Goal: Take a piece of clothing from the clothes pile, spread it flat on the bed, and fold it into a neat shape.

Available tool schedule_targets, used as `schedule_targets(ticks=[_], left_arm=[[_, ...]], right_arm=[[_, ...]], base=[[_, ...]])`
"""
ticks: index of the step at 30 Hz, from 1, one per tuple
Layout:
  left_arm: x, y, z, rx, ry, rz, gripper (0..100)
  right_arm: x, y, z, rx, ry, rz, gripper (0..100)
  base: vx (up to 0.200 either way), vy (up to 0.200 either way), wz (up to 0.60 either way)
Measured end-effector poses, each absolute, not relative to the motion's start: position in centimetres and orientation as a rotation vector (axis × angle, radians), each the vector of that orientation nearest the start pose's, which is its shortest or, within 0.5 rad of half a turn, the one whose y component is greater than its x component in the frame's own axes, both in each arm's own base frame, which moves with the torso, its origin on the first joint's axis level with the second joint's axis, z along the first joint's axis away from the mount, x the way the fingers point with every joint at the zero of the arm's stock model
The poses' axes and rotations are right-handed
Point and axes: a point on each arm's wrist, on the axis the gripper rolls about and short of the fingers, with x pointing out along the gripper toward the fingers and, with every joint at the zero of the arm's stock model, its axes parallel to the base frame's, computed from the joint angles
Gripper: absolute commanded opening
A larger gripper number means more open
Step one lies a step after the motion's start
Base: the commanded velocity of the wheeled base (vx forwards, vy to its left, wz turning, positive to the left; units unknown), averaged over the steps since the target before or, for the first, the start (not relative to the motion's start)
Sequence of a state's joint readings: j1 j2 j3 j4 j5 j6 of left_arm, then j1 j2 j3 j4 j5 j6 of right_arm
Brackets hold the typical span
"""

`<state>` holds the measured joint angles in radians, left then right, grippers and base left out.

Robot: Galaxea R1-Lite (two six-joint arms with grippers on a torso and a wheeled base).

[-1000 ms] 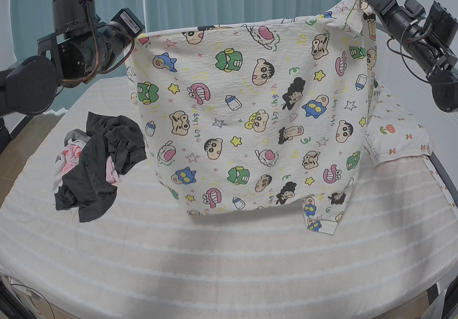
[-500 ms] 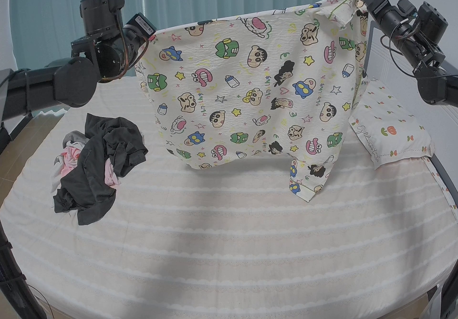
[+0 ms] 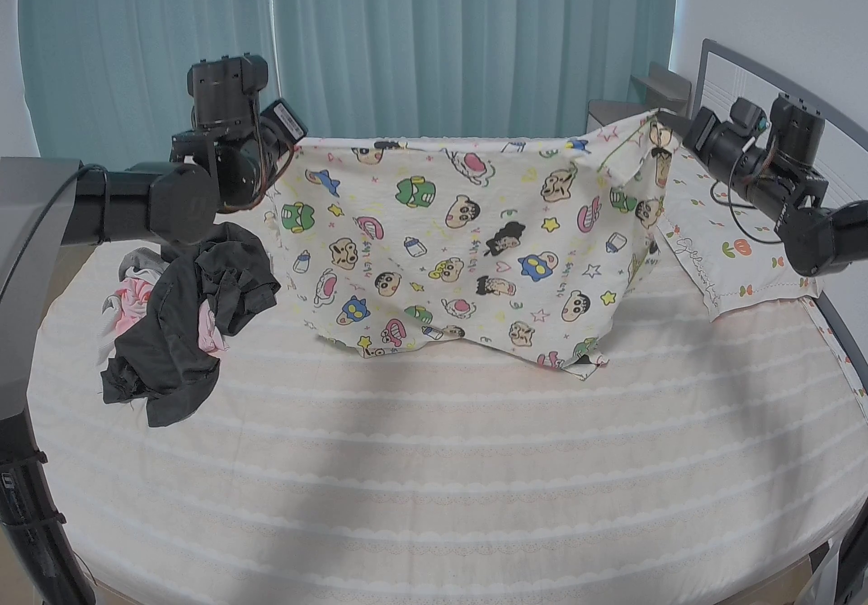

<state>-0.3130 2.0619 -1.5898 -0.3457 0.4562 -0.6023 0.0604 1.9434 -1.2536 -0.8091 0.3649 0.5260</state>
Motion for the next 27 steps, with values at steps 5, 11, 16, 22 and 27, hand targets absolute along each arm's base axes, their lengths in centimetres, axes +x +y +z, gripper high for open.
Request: schedule_targets(ticks=[5,11,16,22,27], left_arm=[[38.9,-12.9,20.9,-0.509,0.176,0.169,0],[35.4,-12.8,19.6,-0.482,0.239,0.156,0],[32.2,-12.4,18.9,-0.459,0.288,0.145,0],[27.8,-11.8,17.0,-0.419,0.378,0.122,0],[25.1,-11.3,15.2,-0.412,0.455,0.109,0]], right_arm=[[35.9,2.3,21.7,0.488,0.098,0.483,0],[32.2,1.7,20.8,0.49,0.164,0.53,0],[29.1,1.4,20.0,0.5,0.21,0.543,0],[25.1,1.2,17.8,0.514,0.302,0.535,0],[22.0,1.2,14.7,0.489,0.407,0.519,0]], base=[[0.0,0.0,0.0],[0.0,0.0,0.0],[0.0,0.0,0.0],[0.0,0.0,0.0],[0.0,0.0,0.0]])
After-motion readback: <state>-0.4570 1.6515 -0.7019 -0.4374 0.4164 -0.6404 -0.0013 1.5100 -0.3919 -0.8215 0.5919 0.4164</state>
